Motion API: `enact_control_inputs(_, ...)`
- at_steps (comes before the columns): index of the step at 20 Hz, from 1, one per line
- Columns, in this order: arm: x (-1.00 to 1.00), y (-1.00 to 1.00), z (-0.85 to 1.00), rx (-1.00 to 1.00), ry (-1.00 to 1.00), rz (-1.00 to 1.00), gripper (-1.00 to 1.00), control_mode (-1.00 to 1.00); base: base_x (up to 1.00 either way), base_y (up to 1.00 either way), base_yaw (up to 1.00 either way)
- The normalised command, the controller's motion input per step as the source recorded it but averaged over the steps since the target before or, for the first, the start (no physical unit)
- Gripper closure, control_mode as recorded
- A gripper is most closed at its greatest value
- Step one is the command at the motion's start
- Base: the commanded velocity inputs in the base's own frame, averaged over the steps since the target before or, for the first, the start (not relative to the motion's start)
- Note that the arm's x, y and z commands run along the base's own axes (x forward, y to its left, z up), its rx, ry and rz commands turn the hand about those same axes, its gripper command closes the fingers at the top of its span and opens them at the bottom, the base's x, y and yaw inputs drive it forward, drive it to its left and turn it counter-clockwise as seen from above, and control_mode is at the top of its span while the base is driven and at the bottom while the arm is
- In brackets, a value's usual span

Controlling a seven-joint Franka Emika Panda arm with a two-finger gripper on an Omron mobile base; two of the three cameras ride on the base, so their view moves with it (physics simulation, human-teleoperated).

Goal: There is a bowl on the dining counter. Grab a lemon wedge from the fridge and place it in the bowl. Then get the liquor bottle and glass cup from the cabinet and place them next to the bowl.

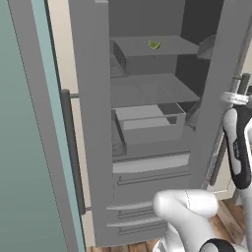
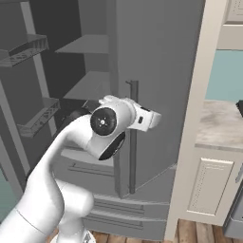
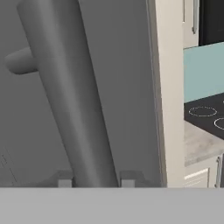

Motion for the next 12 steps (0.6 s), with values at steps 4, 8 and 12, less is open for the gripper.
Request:
enact_control_inputs(4,-1.00,-1.00,0.00,0.00,-0.03,0.00,1.00,-1.00,0.00,0.00,0.00)
enact_control_inputs(8,-1.00,-0.98,0.00,0.00,0.00,0.00,1.00,-1.00,0.00,0.00,0.00)
enact_control_inputs(12,-1.00,-0.33,0.00,0.00,0.00,0.00,-1.00,-1.00,0.00,0.00,0.00)
